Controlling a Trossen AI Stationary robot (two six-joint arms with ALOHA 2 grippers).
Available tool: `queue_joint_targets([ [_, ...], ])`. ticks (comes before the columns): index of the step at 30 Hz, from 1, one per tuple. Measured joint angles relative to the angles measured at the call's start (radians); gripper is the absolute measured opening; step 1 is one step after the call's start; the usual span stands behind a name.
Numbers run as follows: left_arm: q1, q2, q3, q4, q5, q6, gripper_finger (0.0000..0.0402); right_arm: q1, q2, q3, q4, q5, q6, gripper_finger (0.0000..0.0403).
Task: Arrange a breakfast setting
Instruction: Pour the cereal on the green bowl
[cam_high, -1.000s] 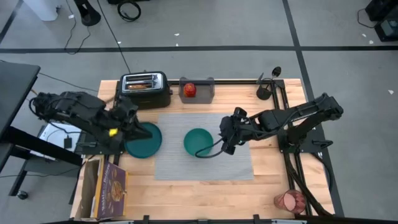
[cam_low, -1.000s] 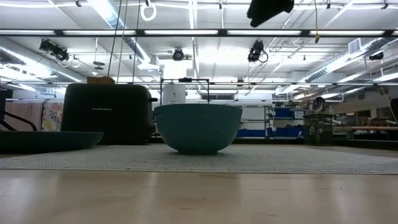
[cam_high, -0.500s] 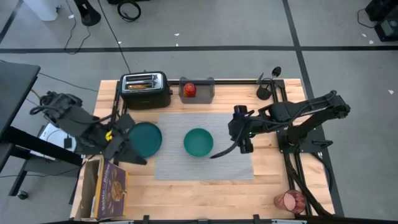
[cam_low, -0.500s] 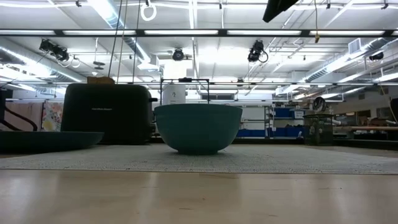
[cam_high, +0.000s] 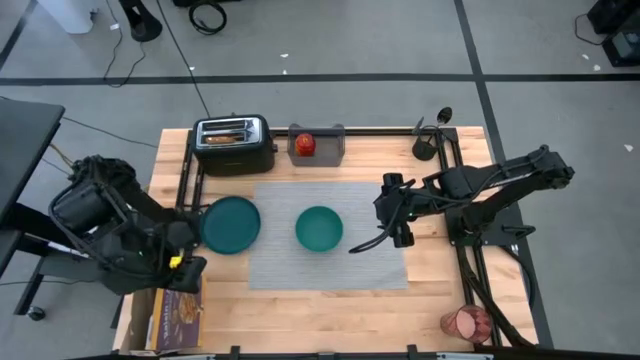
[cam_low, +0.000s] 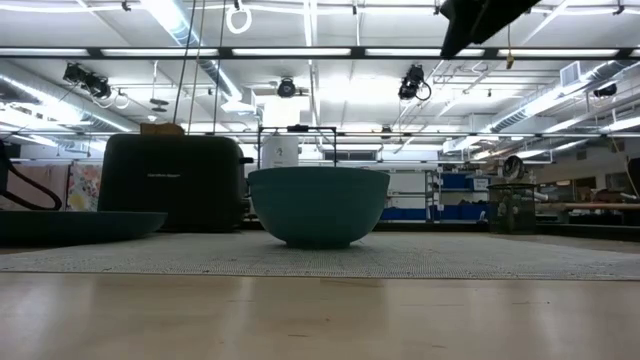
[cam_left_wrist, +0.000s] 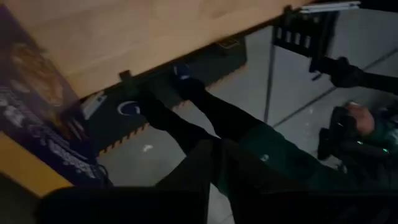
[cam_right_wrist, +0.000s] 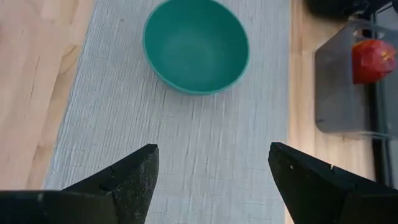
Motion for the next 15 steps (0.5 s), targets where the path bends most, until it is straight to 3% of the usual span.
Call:
queue_joint_targets([
  [8, -0.006, 0.001, -0.014, -0.022, 0.078, 0.041, 0.0114, 0.0, -0.007, -0.076, 0.103, -0.029, 0.024, 0.0307],
  [15, 0.017, -0.074, -0.014, -0.023, 0.091, 0.065, 0.0098, -0.014, -0.004, -0.097, 0.188, -0.039, 0.017, 0.0307],
])
